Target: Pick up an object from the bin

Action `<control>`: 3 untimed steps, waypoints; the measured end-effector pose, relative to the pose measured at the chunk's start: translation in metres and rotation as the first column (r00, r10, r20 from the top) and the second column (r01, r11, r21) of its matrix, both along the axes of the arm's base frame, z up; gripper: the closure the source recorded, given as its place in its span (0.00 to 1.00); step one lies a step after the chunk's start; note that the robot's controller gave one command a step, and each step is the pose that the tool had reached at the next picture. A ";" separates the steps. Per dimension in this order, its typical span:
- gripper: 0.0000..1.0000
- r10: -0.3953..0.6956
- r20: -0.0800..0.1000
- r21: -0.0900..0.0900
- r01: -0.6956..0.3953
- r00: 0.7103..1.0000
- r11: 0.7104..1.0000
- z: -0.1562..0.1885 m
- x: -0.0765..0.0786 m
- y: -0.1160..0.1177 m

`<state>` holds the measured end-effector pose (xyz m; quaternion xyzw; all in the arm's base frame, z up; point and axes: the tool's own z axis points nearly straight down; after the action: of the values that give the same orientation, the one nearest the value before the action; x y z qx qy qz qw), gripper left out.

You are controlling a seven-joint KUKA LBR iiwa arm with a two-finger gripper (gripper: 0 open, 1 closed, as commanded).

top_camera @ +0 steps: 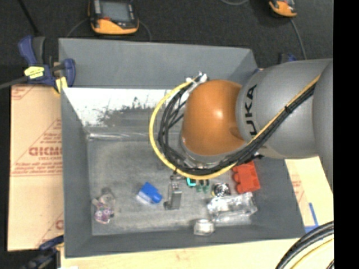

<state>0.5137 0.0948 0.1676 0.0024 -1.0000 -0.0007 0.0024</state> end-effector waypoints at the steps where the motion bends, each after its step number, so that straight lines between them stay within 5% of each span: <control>1: 0.00 0.078 0.003 -0.003 -0.078 0.997 0.997 -0.102 0.036 0.008; 2: 1.00 0.073 0.007 0.001 -0.073 0.997 0.997 -0.097 0.037 0.009; 3: 1.00 0.049 0.016 0.002 -0.049 0.999 0.999 0.029 0.042 0.015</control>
Offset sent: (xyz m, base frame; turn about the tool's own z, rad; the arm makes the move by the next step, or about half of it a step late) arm 0.0357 0.0099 -0.0976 -0.0789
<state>0.5559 0.1095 0.1966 0.0269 -0.9996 -0.0016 -0.0057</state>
